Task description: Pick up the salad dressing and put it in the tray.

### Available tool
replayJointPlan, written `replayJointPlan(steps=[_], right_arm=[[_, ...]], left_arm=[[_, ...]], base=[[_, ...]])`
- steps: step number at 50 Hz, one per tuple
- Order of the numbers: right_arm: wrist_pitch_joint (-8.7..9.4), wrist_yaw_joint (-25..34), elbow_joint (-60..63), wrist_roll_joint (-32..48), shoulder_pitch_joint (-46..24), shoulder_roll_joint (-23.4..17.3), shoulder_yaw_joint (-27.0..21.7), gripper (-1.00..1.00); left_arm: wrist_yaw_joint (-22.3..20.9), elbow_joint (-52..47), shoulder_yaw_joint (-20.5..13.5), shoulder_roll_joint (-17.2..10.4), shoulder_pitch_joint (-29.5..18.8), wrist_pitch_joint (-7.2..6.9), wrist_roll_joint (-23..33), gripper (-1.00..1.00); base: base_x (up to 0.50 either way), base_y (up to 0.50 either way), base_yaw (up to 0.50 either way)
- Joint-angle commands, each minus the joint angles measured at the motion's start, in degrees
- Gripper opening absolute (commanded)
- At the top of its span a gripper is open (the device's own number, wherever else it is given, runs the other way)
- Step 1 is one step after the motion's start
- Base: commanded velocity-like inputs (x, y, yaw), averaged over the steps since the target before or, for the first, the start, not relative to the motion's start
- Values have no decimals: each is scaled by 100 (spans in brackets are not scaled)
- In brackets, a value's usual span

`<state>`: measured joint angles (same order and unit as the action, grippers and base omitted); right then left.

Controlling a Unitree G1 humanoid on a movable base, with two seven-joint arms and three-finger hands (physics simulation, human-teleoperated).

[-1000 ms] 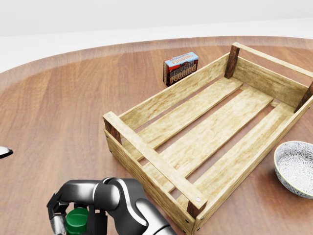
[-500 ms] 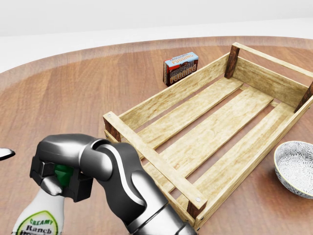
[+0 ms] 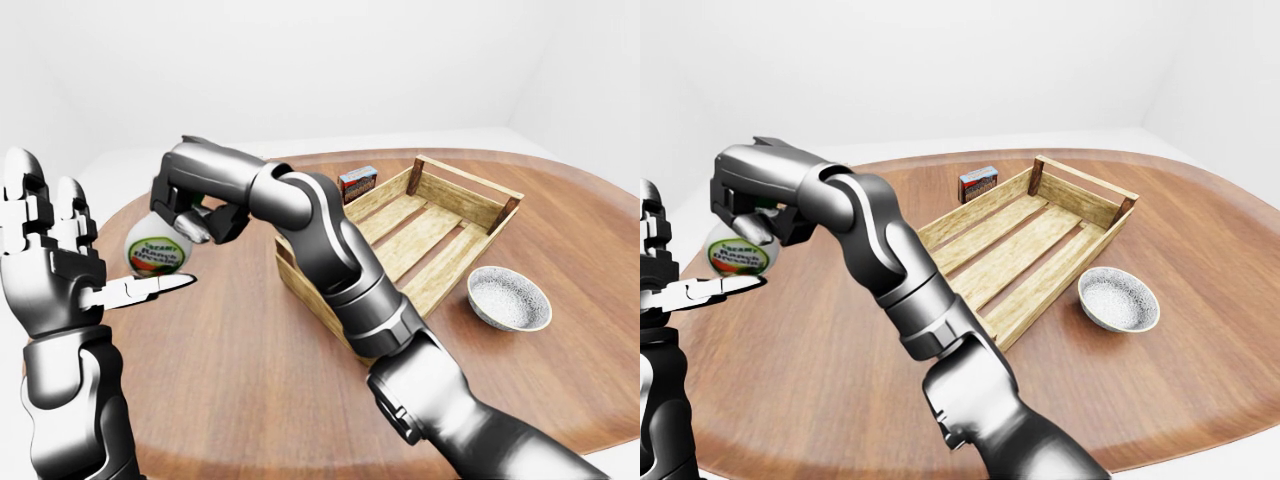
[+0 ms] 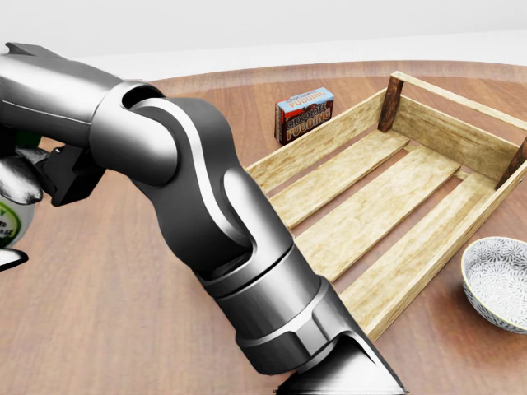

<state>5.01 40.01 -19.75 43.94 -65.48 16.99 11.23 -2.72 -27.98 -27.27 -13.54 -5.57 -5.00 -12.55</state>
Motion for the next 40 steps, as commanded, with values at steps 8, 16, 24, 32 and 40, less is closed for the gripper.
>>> replayJointPlan(steps=[8,16,24,32,40], right_arm=[[-1,-1,20,12,-480,-1553,-558,-100],[-1,-1,143,-135,-82,-2266,-904,-100],[-1,-1,200,-269,297,-2657,-1005,-100],[-1,-1,-656,-548,348,-3114,-1267,-100],[-1,-1,-2167,-880,129,-3525,-1387,-100]], left_arm=[[5,-97,-32,-15,-3,0,-6,100],[11,-137,-9,-1,1,0,27,100],[6,-142,-7,8,-3,0,44,100],[3,-131,-11,9,-4,0,51,100],[0,-97,8,12,-3,0,63,100]], base=[[0,0,0],[0,0,0],[0,0,0],[0,0,0],[0,0,0]])
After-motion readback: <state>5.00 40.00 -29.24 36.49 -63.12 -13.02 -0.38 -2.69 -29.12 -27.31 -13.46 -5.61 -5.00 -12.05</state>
